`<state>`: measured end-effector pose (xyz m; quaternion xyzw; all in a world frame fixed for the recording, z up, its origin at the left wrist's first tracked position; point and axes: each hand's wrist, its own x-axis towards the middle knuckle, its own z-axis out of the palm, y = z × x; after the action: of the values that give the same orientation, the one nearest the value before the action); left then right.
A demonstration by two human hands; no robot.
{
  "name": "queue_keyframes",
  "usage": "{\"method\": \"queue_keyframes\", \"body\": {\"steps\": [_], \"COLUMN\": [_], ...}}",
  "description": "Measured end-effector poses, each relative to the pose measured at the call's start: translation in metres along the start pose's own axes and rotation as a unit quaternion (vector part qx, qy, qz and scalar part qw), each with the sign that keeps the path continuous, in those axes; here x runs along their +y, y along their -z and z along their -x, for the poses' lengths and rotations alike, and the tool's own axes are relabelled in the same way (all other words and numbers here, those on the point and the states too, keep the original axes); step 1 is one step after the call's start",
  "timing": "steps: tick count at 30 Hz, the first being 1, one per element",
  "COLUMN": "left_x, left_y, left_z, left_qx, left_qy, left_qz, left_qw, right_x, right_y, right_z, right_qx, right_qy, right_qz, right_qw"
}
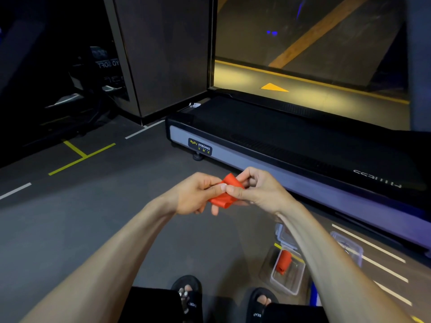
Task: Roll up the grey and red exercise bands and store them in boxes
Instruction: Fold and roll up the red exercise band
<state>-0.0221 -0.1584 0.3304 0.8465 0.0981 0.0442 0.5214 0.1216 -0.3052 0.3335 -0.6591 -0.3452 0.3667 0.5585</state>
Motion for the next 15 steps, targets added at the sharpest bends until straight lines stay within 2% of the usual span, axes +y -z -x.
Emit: {"method": "queue_keyframes", "body": {"steps": [8, 10, 15], "left_x": [-0.002, 0.000, 0.000], "left_y": [-0.005, -0.006, -0.001], "left_z": [0.001, 0.002, 0.006], "left_qx": [0.006, 0.011, 0.046], "left_qy": [0.031, 0.033, -0.004], "left_qz": [-0.003, -0.014, 0.009], "left_qw": [0.999, 0.999, 0.999], "right_x": [0.010, 0.009, 0.000], "right_y": [-0.006, -0.009, -0.004], "right_z": [-0.005, -0.001, 0.007], "right_qx": [0.011, 0.008, -0.047], "right_qy": [0.031, 0.034, -0.023], "right_qz": [0.205, 0.203, 0.094], "right_qw": [0.978, 0.979, 0.994]}}
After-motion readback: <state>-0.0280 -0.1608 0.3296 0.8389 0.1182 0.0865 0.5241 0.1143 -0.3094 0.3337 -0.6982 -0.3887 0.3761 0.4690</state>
